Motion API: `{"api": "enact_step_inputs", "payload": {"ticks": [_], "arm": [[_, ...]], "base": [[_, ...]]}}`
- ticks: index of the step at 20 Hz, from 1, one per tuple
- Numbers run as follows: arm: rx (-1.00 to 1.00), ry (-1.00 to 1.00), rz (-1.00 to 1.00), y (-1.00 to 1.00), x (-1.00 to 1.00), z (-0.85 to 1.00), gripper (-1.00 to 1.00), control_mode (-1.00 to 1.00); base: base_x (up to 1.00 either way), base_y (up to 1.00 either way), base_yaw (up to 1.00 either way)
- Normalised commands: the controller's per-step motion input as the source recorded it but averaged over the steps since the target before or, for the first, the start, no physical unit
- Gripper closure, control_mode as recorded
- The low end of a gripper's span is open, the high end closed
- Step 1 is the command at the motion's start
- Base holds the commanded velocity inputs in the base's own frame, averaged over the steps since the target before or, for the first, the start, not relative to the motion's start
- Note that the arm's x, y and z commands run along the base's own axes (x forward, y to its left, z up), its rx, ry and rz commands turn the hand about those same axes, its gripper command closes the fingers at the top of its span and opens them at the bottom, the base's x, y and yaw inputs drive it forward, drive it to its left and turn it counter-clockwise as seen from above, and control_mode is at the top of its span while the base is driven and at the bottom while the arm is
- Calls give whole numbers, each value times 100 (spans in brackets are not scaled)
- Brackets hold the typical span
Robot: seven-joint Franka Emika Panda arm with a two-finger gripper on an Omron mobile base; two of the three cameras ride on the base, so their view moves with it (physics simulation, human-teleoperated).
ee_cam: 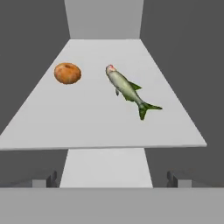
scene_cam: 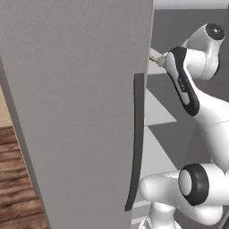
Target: Take the tangerine, orange, and fish from the freezer and place them in the bowl on the counter.
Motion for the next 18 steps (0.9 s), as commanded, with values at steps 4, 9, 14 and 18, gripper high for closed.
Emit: {"api": "enact_step_inputs", "payload": {"ticks": [4, 9, 14, 18], "arm": [[0, 0, 3, -15, 50, -7, -100, -100], [1, 1, 4, -17, 56, -12, -100, -100], [1, 6, 4, -12, 58, -16, -100, -100], [0, 9, 3, -4, 54, -11, -100, -100]], "base": [[0, 0, 0], [0, 0, 0], [0, 0, 0], [0, 0, 0]]}}
